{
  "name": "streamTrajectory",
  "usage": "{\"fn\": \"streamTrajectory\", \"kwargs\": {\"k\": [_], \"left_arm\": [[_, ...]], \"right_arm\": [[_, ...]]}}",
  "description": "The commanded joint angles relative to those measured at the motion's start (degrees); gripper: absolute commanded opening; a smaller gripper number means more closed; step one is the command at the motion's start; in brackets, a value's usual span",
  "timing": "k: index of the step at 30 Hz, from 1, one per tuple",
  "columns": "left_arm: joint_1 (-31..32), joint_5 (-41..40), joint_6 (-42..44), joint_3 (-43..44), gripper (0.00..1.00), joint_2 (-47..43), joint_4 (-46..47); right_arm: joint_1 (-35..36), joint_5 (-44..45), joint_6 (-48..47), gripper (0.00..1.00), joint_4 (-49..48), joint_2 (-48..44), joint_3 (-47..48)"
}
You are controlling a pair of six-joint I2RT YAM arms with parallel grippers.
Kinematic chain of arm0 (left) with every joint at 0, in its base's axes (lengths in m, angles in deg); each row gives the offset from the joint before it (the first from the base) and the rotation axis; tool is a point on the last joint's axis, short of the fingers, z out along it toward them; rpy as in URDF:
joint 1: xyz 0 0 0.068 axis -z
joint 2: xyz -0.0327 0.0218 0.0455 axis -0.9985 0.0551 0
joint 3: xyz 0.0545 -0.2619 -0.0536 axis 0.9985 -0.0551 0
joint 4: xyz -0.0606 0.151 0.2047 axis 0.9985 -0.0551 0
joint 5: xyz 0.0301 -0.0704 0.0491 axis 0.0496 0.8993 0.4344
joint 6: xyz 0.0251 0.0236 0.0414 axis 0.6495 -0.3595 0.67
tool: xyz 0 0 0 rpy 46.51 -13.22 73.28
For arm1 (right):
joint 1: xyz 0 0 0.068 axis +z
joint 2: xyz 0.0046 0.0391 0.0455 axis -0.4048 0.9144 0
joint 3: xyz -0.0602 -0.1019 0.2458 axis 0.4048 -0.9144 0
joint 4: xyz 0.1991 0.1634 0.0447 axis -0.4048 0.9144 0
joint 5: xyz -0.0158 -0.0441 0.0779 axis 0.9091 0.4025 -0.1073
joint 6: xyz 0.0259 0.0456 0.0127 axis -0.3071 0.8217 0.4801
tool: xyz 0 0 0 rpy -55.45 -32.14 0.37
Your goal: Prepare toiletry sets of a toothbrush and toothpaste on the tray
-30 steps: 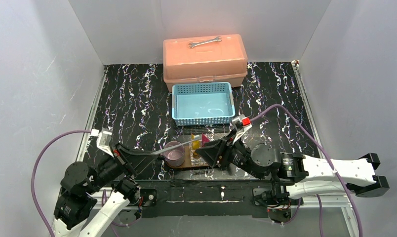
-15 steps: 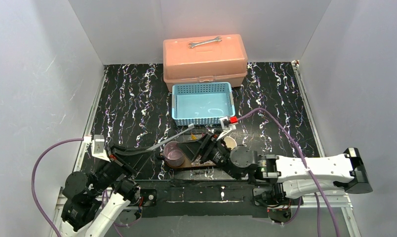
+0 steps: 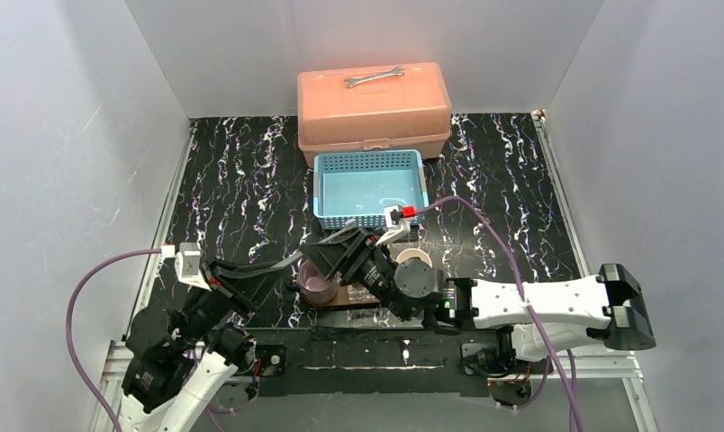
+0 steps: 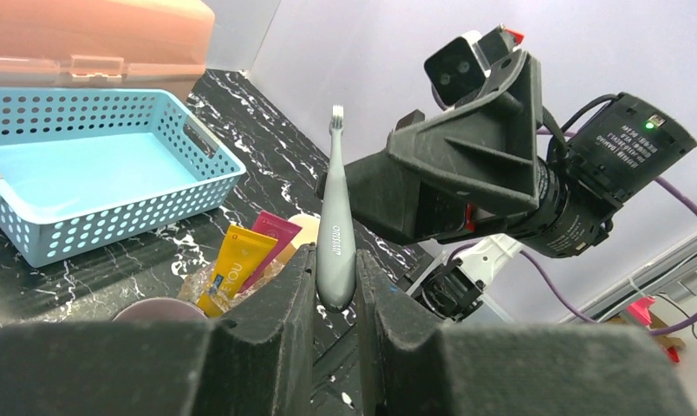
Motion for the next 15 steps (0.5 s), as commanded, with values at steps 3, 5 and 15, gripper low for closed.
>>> {"fn": "streamTrajectory", "kwargs": {"k": [3, 5, 15], "left_arm": [[-0.08, -0.49, 2.30, -1.38, 0.00, -5.15, 3.17], [-0.08, -0.04, 2.57, -1.62, 0.00, -5.15, 3.76], [-0.08, 1.03, 3.16, -2.00, 0.00, -4.68, 3.51]], "right_arm": [[-1.74, 1.91, 3.05, 0.64, -6.55, 2.68, 4.38], [-2.31, 1.63, 3.48, 0.62, -6.52, 3.26, 4.83], [-4.19, 0.00, 4.70, 0.26, -7.13, 4.96, 5.53]]}}
